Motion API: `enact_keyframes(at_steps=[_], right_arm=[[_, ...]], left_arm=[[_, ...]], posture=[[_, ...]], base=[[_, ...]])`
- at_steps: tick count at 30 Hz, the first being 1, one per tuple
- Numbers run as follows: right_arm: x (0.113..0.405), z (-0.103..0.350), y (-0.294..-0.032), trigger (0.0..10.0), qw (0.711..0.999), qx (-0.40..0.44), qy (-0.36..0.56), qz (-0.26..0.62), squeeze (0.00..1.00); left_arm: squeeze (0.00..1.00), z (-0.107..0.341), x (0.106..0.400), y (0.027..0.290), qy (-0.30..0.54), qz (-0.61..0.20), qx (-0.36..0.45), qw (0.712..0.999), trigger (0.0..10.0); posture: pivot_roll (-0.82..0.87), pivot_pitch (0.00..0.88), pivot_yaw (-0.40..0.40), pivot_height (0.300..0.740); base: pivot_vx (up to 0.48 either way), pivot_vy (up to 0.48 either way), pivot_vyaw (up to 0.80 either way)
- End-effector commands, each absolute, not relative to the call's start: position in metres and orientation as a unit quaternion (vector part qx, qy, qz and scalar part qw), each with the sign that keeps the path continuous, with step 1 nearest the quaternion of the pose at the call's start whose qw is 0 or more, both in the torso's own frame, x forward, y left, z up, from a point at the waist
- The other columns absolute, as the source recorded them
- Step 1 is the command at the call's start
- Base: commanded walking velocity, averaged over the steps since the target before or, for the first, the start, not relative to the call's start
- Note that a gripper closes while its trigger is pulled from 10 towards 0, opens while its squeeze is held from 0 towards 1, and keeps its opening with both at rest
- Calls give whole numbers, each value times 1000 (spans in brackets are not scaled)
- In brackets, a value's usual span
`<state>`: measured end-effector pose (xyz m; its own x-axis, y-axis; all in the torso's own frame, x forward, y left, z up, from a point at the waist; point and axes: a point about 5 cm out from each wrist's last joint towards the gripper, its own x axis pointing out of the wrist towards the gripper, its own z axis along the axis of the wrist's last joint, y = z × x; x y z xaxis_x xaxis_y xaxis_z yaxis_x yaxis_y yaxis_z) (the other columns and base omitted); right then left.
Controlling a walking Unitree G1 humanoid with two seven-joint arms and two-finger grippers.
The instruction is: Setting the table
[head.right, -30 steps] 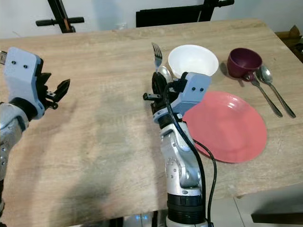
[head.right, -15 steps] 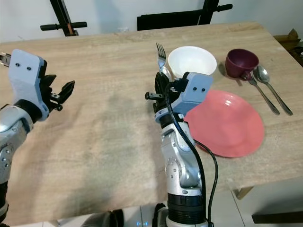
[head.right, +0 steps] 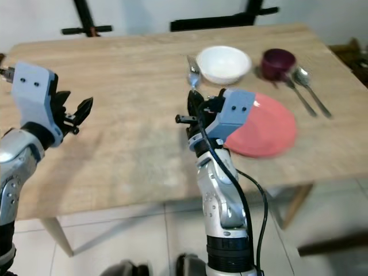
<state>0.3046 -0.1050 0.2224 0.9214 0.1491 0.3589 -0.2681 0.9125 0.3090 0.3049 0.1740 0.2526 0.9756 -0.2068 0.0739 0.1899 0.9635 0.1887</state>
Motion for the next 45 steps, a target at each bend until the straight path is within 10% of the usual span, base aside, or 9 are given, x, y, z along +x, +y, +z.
enact_keyframes(at_steps=[1, 45], right_arm=[[302, 220, -99, 10000, 963, 182, -159, 117, 0], [299, 215, -101, 10000, 967, 167, -148, 122, 0]], left_arm=[[0, 248, 303, 179, -36, -92, 94, 991, 10000], [0, 244, 309, 173, -30, -92, 80, 992, 10000]], posture=[[3, 103, 93, 740], [-32, 100, 81, 740]], base=[[-371, 0, 0], [-293, 0, 0]])
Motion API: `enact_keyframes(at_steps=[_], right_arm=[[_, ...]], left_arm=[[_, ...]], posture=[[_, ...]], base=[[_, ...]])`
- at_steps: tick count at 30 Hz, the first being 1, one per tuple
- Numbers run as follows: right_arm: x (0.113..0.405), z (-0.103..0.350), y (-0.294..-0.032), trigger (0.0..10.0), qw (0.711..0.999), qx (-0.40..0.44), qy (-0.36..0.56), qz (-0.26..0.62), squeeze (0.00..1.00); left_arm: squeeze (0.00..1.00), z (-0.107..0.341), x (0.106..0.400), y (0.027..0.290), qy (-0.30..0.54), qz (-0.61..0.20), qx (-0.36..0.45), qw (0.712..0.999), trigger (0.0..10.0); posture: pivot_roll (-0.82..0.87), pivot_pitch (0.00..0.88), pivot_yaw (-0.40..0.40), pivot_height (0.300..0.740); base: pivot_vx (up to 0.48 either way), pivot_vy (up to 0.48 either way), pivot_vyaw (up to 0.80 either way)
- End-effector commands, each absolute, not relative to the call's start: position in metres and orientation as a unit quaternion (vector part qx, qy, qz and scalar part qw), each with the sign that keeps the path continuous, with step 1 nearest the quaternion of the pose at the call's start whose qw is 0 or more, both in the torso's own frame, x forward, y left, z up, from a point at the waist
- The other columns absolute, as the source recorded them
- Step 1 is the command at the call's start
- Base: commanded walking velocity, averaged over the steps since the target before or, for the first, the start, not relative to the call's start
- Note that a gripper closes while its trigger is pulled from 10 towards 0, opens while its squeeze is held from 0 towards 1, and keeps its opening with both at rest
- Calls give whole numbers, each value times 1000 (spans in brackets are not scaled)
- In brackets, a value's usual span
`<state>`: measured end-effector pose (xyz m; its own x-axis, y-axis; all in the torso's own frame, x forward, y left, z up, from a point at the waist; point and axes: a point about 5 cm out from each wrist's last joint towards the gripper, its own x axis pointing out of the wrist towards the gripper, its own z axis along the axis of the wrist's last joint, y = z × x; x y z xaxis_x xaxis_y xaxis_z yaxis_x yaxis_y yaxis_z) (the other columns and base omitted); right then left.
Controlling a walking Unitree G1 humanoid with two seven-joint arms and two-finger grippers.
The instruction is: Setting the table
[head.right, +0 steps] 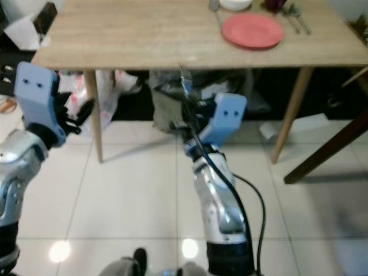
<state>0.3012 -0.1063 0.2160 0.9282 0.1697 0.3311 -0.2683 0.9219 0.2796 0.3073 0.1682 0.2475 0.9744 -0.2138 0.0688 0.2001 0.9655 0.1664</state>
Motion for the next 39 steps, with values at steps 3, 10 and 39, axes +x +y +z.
enact_keyframes(at_steps=[3, 10, 39], right_arm=[[299, 215, -101, 10000, 967, 167, -148, 122, 0], [299, 215, -102, 10000, 968, 168, -145, 119, 0], [306, 225, -120, 10000, 966, 177, -164, 96, 0]], left_arm=[[0, 244, 310, 173, -30, -90, 79, 992, 10000], [0, 243, 313, 173, -26, -85, 76, 993, 10000], [0, 241, 321, 165, -33, -107, 69, 991, 10000]], posture=[[-34, 100, 81, 740], [-42, 101, 83, 740], [-94, 43, 100, 740]], base=[[0, 0, 0], [0, 0, 0], [0, 0, -783]])
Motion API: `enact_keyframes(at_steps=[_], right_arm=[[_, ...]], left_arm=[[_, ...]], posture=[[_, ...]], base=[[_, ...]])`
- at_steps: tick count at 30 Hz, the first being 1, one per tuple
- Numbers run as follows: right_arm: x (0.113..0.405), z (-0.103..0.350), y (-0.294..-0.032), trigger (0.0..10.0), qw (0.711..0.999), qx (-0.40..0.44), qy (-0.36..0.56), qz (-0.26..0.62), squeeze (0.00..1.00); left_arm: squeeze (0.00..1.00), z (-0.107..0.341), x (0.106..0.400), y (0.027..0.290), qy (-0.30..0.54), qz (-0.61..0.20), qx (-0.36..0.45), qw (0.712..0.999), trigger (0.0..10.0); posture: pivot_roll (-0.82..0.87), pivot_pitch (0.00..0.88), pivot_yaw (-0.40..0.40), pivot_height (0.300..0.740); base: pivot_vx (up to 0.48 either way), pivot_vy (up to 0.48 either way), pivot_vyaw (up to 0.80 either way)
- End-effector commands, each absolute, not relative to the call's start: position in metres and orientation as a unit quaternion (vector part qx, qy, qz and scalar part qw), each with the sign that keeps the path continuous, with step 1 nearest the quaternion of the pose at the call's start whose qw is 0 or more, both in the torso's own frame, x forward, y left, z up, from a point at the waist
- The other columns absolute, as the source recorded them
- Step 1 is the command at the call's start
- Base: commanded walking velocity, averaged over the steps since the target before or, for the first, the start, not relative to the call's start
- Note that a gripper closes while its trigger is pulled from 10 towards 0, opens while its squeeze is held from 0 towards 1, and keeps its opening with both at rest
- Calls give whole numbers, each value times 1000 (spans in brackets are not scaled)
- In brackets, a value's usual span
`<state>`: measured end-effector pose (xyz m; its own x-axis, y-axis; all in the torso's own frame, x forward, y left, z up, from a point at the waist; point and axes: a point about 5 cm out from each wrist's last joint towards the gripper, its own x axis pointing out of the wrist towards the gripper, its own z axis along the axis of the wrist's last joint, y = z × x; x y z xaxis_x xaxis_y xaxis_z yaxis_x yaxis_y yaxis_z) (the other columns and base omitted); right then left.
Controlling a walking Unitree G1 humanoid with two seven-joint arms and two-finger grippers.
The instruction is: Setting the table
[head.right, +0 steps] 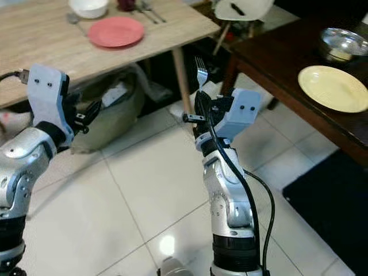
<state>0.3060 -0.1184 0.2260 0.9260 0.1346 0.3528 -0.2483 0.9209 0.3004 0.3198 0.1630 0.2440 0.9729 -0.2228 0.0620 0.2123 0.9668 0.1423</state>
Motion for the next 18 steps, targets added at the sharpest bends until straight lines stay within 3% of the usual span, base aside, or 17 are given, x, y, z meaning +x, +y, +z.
enact_keyframes(at_steps=[1, 18], right_arm=[[306, 225, -121, 10000, 966, 177, -164, 95, 0], [308, 227, -123, 10000, 965, 178, -167, 95, 0]], left_arm=[[0, 241, 321, 165, -33, -107, 69, 991, 10000], [0, 242, 325, 165, -40, -108, 71, 991, 10000]], posture=[[-93, 43, 98, 740], [-87, 33, 100, 740]], base=[[0, 0, -800], [0, 0, -800]])
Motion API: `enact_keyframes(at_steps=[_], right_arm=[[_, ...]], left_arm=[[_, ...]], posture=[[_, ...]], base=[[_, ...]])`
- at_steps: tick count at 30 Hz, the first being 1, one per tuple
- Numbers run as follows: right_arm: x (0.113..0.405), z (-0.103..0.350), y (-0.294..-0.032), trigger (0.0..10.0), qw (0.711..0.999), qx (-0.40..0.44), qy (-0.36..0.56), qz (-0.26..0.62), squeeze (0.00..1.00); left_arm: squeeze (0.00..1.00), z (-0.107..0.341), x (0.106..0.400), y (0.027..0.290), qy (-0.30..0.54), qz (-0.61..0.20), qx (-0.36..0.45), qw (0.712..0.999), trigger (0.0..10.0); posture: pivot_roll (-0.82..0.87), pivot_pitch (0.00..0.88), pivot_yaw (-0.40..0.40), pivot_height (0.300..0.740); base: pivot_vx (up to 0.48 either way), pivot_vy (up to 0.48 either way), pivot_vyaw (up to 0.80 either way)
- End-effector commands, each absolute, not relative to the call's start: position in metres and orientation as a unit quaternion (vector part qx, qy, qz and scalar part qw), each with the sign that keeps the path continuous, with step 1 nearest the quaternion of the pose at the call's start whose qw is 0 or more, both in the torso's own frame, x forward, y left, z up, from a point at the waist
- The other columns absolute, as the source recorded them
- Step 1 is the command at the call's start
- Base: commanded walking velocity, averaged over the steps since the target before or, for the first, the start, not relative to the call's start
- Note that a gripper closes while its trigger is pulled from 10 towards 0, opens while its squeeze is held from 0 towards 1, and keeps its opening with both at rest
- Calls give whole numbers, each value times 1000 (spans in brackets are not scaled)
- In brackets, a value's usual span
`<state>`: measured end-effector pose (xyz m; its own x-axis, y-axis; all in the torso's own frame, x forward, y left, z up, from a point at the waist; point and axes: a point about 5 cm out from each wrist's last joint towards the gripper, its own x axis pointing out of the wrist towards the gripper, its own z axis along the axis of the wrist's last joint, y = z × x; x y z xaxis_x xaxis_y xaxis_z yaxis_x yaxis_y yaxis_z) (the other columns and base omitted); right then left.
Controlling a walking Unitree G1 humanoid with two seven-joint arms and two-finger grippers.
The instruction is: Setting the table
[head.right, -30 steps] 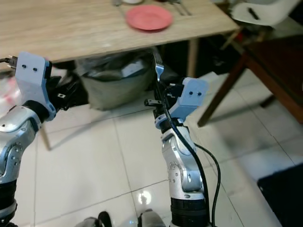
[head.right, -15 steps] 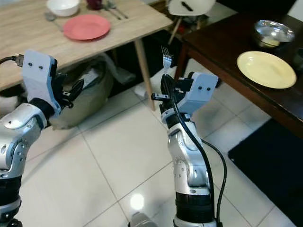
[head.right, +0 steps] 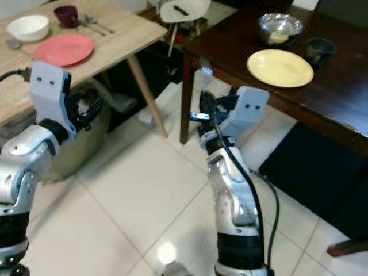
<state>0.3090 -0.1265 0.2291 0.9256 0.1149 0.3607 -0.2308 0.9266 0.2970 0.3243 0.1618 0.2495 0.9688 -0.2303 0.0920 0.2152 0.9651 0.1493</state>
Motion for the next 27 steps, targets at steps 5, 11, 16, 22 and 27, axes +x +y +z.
enact_keyframes(at_steps=[5, 11, 16, 22, 27], right_arm=[[309, 228, -122, 10000, 965, 178, -168, 96, 0], [310, 228, -121, 10000, 964, 180, -169, 97, 0], [311, 228, -122, 10000, 964, 178, -169, 97, 0], [314, 232, -125, 10000, 964, 174, -172, 100, 0], [315, 233, -126, 10000, 965, 168, -168, 109, 0]], left_arm=[[0, 245, 327, 165, -46, -108, 72, 990, 10000], [0, 246, 327, 166, -49, -107, 73, 990, 10000], [0, 246, 329, 166, -50, -105, 68, 991, 10000], [0, 244, 329, 173, -49, -85, 51, 994, 10000], [0, 237, 324, 185, -45, -55, 34, 997, 10000]], posture=[[-82, 30, 104, 740], [-85, 31, 104, 740], [-87, 27, 95, 740], [-85, 36, 71, 740], [-82, 40, 42, 740]], base=[[0, 0, -800], [0, 0, -800], [0, 0, -800], [0, 0, -800], [0, 0, -800]])
